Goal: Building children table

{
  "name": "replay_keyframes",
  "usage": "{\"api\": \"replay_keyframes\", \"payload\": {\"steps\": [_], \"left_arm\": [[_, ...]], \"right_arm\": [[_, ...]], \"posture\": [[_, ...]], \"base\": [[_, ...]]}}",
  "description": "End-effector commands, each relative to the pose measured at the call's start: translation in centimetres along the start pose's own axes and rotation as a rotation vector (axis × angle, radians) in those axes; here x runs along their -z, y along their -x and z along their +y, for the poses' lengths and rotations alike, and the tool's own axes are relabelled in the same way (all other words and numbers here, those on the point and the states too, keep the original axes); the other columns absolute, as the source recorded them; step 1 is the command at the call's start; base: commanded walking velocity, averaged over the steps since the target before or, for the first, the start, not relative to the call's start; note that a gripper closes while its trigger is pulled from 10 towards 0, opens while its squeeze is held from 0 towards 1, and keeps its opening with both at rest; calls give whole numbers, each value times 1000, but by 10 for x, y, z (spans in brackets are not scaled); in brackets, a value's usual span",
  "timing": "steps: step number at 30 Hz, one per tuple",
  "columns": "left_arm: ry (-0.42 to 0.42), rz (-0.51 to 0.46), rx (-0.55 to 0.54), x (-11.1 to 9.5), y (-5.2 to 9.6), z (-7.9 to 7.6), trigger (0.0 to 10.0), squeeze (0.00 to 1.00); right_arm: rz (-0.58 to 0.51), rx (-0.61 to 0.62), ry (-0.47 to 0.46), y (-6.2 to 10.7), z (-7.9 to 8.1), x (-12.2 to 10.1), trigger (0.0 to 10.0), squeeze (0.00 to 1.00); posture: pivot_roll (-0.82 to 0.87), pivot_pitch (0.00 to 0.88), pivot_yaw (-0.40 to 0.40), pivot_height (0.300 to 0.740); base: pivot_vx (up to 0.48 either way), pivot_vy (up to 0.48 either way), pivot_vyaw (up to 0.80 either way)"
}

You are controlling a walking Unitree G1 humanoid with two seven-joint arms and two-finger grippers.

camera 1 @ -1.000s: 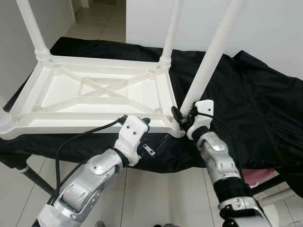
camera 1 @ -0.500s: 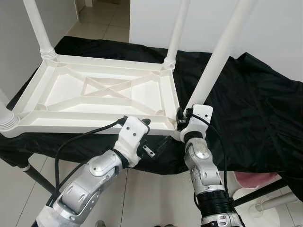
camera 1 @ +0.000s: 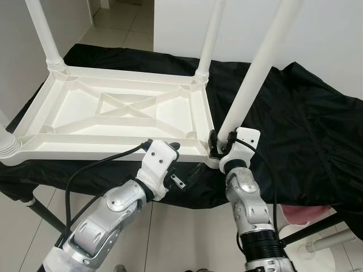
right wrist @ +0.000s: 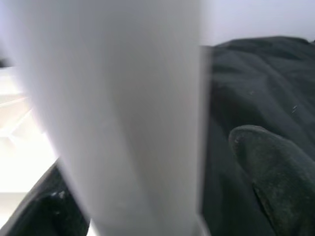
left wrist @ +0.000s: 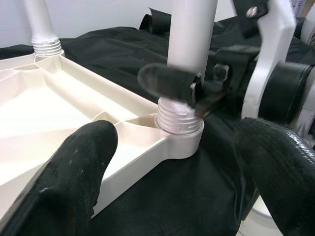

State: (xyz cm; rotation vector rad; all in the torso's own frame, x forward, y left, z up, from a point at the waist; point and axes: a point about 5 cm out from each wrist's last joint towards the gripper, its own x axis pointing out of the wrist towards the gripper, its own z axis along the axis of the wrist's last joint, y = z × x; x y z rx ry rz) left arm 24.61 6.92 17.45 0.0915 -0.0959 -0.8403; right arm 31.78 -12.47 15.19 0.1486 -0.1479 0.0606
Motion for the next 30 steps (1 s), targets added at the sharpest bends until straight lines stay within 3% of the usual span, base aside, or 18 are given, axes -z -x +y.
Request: {"api": "replay_keyframes", "payload": {"steps": [1,9,16,29,30], "left_arm": [[-6,-2,144,1,-1,-10,10000,0],[-12,-4,141,0,-1,-9,10000,0],[-5,-8,134,3,-5,-12,10000,0],[-46,38,109,21,-9,-13,10000,0],[-54,45,111,23,-9,-14,10000,0]], "right_arm": [[3,-36,-11,1,0,3,10000,0],[1,-256,-12,2,2,5,10000,0],[8,-478,66,-7,-16,4,10000,0],[38,-627,123,-19,-23,4,10000,0],[44,-631,133,-22,-25,5,3020,0]], "posture": [[45,42,-89,740],[47,40,-93,740],[49,45,-96,740],[54,53,-97,740],[56,56,-98,740]], "base": [[0,0,0],[0,0,0],[0,0,0],[0,0,0],[0,0,0]]}}
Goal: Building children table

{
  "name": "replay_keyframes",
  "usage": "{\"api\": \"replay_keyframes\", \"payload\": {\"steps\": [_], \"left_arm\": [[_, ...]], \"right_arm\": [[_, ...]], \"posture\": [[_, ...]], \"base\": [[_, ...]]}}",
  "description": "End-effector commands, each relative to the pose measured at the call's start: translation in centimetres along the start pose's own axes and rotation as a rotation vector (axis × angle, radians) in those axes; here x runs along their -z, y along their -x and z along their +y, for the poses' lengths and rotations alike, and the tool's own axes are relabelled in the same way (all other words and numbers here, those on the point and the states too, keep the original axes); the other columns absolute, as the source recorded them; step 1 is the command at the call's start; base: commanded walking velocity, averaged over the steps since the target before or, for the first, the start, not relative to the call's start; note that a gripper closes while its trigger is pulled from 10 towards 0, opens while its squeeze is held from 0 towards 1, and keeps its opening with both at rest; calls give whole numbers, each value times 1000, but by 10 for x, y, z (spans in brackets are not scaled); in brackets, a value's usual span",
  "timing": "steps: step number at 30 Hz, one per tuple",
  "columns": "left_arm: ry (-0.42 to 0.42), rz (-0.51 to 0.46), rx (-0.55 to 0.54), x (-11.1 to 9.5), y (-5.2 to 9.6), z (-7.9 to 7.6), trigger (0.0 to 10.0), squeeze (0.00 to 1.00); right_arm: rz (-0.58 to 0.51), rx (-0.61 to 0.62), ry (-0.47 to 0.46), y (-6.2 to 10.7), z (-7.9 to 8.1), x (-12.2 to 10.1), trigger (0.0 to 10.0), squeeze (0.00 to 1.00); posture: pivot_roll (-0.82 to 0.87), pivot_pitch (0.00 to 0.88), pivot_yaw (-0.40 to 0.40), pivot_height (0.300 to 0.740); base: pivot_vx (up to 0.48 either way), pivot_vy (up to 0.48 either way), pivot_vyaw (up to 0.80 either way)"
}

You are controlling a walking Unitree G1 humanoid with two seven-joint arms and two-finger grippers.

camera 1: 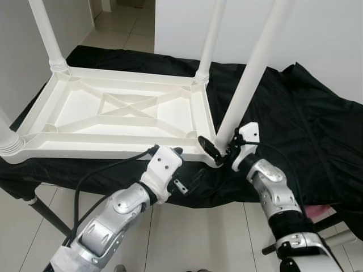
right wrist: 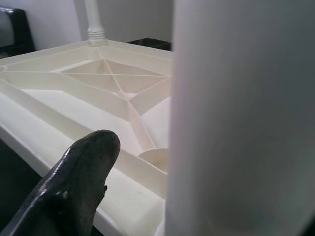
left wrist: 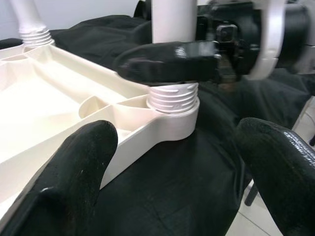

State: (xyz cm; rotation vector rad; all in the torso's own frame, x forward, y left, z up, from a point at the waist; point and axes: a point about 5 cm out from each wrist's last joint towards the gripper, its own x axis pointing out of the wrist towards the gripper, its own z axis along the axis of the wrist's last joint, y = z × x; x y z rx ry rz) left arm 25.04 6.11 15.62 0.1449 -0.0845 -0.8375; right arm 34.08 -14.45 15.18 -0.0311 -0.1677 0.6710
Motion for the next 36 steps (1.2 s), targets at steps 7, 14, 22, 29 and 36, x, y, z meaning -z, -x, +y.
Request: {"api": "replay_keyframes", "payload": {"steps": [7,14,22,29,36], "left_arm": [[-28,24,115,8,-2,-12,10000,0],[-36,20,120,8,-1,-12,10000,0],[-52,24,133,10,0,-12,10000,0],[-50,27,134,11,0,-13,10000,0],[-50,30,136,12,2,-15,10000,0]], "right_arm": [[38,3,5,2,-9,8,0,0],[62,20,-6,6,-11,14,1882,0],[123,126,23,6,-10,24,10000,0],[107,213,-9,3,-2,23,10000,0],[61,457,-105,-2,18,22,10000,0]], "posture": [[58,58,-98,740],[52,62,-89,740],[46,72,-86,740],[47,77,-88,740],[50,81,-91,740]], "base": [[0,0,0],[0,0,0],[0,0,0],[0,0,0],[0,0,0]]}}
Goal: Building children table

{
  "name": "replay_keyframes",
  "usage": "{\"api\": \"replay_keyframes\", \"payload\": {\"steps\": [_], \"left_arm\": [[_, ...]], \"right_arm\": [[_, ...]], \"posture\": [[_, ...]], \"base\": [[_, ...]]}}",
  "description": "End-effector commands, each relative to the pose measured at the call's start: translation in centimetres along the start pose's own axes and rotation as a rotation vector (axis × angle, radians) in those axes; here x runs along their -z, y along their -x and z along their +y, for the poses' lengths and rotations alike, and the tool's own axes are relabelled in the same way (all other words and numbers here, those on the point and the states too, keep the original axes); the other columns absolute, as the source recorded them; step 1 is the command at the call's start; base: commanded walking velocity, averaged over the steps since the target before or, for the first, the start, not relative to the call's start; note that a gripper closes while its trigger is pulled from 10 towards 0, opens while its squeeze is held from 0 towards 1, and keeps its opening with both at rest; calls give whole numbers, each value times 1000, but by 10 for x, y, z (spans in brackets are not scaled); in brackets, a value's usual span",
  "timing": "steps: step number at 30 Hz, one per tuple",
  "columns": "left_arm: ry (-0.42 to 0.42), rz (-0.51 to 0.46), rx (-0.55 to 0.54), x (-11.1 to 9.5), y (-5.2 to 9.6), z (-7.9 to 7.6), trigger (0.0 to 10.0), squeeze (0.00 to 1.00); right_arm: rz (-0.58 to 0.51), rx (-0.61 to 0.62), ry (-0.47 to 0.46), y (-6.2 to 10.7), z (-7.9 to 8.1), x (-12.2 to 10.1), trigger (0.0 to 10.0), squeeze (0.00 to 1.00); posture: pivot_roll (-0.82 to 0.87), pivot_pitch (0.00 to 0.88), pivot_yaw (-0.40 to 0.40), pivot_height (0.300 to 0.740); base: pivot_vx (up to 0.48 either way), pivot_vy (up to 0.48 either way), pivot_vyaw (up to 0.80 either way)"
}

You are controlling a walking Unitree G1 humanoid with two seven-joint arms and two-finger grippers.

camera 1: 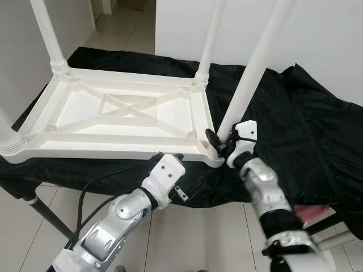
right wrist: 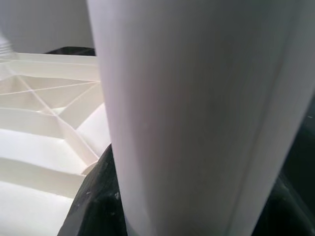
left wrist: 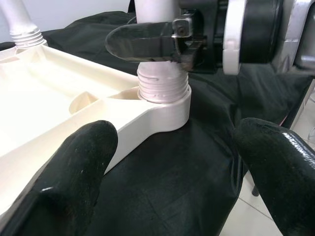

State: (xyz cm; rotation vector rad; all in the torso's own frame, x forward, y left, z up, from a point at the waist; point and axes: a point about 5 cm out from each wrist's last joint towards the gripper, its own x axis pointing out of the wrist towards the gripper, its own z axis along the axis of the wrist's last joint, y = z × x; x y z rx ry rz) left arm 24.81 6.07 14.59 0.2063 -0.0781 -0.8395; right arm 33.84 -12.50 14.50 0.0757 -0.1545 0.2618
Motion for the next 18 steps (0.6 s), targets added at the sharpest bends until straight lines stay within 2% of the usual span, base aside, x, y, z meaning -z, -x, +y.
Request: {"api": "replay_keyframes", "payload": {"steps": [1,3,4,6,8,12,18], "left_arm": [[0,-2,131,1,1,-11,10000,0],[0,-1,132,2,1,-12,10000,0],[0,-1,132,2,1,-12,10000,0],[0,1,133,2,1,-13,10000,0],[0,2,133,2,1,-13,10000,0],[0,1,132,2,2,-13,10000,0],[3,3,135,2,2,-14,10000,0]], "right_arm": [[73,81,-23,8,1,15,10000,0],[72,206,-24,13,4,16,10000,0],[72,206,-24,13,4,16,10000,0],[77,346,-37,19,8,18,10000,0],[81,384,-44,21,11,18,10000,0],[73,392,-83,21,19,14,10000,0],[27,383,-76,21,16,5,10000,0]], "posture": [[50,81,-93,740],[52,81,-98,740],[52,81,-98,740],[55,81,-100,740],[55,81,-100,740],[61,79,-102,740],[58,72,-101,740]], "base": [[0,0,0],[0,0,0],[0,0,0],[0,0,0],[0,0,0],[0,0,0],[0,0,0]]}}
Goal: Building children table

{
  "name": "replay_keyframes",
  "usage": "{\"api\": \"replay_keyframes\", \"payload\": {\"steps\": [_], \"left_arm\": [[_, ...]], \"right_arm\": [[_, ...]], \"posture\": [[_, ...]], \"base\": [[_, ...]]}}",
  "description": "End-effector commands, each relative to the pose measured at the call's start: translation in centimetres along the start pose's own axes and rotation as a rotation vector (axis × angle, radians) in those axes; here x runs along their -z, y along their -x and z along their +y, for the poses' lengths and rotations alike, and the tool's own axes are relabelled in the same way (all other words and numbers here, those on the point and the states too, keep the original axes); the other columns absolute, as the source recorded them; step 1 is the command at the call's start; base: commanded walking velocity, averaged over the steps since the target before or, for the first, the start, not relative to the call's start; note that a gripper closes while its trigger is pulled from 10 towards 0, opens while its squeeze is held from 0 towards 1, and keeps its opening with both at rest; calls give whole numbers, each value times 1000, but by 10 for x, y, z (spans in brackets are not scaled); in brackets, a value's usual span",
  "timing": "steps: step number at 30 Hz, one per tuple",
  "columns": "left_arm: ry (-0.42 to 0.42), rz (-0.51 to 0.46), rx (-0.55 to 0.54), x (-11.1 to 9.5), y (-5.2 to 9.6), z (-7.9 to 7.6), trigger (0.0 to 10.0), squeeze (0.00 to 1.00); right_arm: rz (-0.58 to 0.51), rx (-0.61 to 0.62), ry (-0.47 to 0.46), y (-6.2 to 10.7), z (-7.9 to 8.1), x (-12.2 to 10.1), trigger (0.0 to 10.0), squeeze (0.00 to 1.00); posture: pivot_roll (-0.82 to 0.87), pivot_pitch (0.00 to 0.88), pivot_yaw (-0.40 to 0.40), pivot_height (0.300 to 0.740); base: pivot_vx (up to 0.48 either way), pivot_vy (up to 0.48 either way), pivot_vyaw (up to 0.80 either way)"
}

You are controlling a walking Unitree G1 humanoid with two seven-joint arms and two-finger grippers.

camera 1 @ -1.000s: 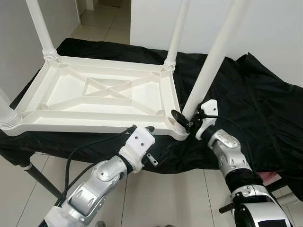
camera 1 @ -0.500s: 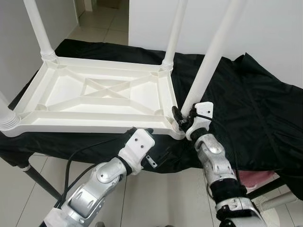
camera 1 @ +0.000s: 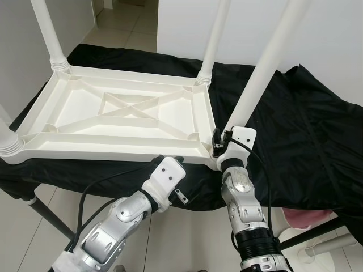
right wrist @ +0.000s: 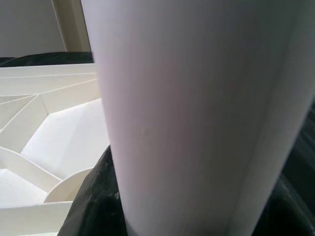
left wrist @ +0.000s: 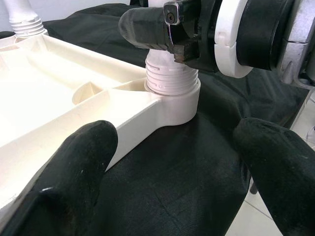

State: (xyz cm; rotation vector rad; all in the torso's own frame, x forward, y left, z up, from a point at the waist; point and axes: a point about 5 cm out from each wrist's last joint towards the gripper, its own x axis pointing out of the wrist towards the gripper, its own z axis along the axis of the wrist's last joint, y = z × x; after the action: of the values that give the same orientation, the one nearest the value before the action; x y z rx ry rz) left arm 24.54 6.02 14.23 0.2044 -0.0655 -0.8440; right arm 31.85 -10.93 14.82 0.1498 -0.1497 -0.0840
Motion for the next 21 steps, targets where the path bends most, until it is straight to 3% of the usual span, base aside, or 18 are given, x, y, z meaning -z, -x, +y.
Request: {"api": "replay_keyframes", "payload": {"steps": [1,2,3,4,5,14,17,18,19,20,21], "left_arm": [[-4,-6,129,-1,0,-11,10000,0],[-5,-6,129,0,0,-10,10000,0],[-6,-4,128,0,0,-10,10000,0],[-6,-4,128,0,0,-10,10000,0],[-6,-4,128,0,0,-10,10000,0],[-9,-2,128,0,0,-8,10000,0],[-4,-3,131,0,0,-10,10000,0],[-4,-3,131,0,0,-10,10000,0],[-3,-2,132,0,0,-10,10000,0],[-3,-3,132,0,0,-9,10000,0],[-3,-3,132,0,0,-9,10000,0]], "right_arm": [[47,35,-21,5,-8,9,10000,0],[50,44,-20,5,-9,9,10000,0],[50,54,-11,5,-11,8,10000,192],[50,54,-11,5,-11,8,10000,192],[44,40,-17,4,-11,7,10000,1000],[20,-41,-88,0,-11,2,10000,1000],[26,-196,-94,-5,-11,1,10000,1000],[26,-196,-94,-5,-11,1,10000,1000],[29,-243,-89,-6,-13,1,10000,553],[36,-272,-79,-7,-15,1,10000,0],[36,-272,-79,-7,-15,1,10000,0]], "posture": [[58,72,-101,740],[58,69,-101,740],[58,67,-101,740],[58,67,-101,740],[58,65,-102,740],[56,63,-99,740],[51,61,-96,740],[51,61,-96,740],[51,62,-96,740],[51,61,-97,740],[51,61,-97,740]], "base": [[0,0,0],[0,0,0],[0,0,0],[0,0,0],[0,0,0],[0,0,0],[0,0,0],[0,0,0],[0,0,0],[0,0,0],[0,0,0]]}}
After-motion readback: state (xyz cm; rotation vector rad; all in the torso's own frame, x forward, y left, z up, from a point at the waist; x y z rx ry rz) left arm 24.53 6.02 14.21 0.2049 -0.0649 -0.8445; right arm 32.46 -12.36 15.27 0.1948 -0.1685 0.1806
